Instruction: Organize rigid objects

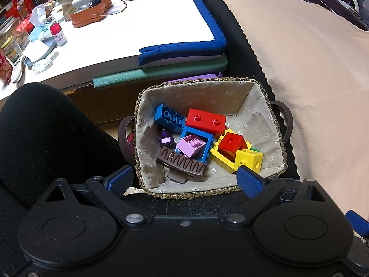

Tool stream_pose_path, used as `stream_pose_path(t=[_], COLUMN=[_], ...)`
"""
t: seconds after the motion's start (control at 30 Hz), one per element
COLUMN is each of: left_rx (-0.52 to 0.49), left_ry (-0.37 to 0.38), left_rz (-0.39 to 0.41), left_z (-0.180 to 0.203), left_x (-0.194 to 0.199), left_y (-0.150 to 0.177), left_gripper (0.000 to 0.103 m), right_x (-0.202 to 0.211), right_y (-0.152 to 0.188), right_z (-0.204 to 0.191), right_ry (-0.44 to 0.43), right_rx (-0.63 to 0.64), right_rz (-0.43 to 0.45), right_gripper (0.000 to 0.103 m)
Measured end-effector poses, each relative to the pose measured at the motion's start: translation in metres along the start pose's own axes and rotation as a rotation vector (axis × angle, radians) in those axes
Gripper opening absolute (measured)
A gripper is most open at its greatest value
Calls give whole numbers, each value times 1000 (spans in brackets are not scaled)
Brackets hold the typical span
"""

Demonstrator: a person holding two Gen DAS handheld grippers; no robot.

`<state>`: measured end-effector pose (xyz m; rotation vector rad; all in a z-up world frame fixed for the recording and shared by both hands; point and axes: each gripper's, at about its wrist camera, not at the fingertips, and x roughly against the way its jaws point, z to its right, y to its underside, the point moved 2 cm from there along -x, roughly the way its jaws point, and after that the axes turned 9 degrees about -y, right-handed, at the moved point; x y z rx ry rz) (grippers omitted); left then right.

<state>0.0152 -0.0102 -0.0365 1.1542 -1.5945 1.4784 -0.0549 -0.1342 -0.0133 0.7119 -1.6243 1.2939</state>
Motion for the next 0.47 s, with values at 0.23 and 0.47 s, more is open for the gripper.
stream_pose_path(t=[0.23,0.47], left_rx=[0,-1], left_ry=[0,1], left_rz=[-1,0], left_z=[0,1], left_x=[0,0], left_y=[0,0], left_gripper=[93,93], right_x=[0,0], right_y=[0,1], right_z=[0,-1], right_ry=[0,0], right_rx=[0,1], right_rz=[0,-1], right_gripper=[102,102])
